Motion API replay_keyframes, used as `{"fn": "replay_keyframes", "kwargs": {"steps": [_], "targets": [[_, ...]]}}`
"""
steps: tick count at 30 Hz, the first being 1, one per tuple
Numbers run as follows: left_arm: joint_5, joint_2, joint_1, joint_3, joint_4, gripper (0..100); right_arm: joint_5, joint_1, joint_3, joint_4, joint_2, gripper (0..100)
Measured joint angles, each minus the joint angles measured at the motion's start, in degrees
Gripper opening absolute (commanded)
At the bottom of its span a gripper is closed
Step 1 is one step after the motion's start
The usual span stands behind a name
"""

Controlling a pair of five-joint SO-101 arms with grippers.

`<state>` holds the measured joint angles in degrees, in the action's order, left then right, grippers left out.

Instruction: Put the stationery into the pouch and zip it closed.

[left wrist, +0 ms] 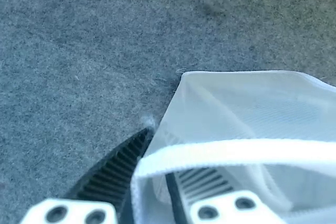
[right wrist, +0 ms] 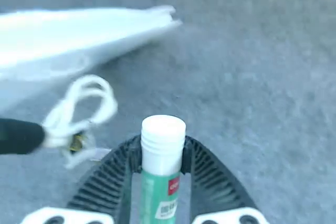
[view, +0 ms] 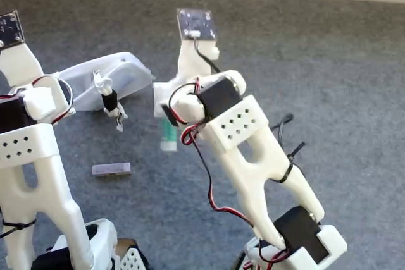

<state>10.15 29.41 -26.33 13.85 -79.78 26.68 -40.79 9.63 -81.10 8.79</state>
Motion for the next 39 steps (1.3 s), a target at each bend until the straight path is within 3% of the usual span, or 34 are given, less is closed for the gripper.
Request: {"fn": "replay_keyframes", "kwargs": {"steps": [31, 39], "targets": [[-0.26, 0.18, 0.97, 0.09, 0.0, 1, 0.35, -1.85, -0.35, -4.31, 2.46, 0.5], [-0.35, 0.18, 3.43, 0.09, 0.0, 1, 0.35, -1.85, -21.01, 11.96, 17.05, 0.5]]}}
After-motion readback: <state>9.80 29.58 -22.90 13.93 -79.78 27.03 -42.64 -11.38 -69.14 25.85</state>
